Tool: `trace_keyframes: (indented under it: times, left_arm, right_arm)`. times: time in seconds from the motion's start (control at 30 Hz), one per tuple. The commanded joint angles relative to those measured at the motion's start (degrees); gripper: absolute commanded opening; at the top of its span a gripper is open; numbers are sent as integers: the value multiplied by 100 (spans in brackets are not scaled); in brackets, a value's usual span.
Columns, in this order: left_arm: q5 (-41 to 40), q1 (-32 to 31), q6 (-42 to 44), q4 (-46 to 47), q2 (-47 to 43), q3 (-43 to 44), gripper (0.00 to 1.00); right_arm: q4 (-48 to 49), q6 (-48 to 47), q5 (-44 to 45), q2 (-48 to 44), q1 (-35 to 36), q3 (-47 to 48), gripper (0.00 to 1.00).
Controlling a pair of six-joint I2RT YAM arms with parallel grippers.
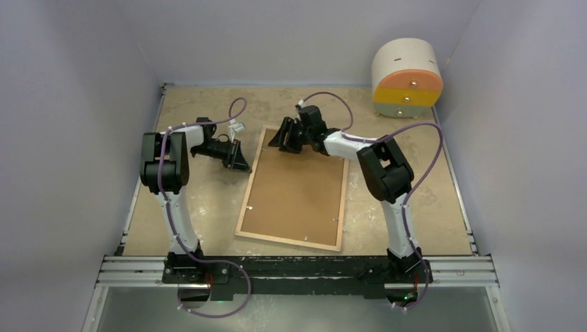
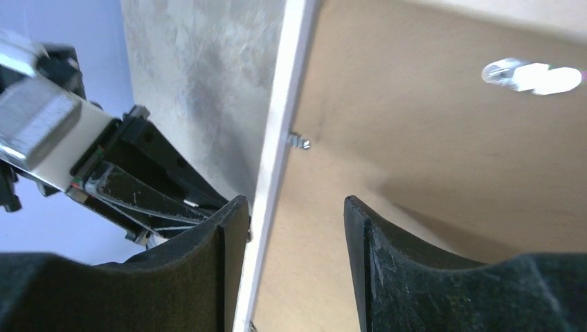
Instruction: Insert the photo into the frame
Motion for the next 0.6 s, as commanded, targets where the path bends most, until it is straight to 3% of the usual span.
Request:
trace_keyframes:
  times: [0.0,0.57]
  left_arm:
    - [-294,-84,314,-26,-160,-121,12]
    - [-328,-92,359,-64,-148,-91,12]
  right_arm:
    - [-110,-327,425,-535,-552,-308,55]
    - [-151,-253,416,99,-854,162,48]
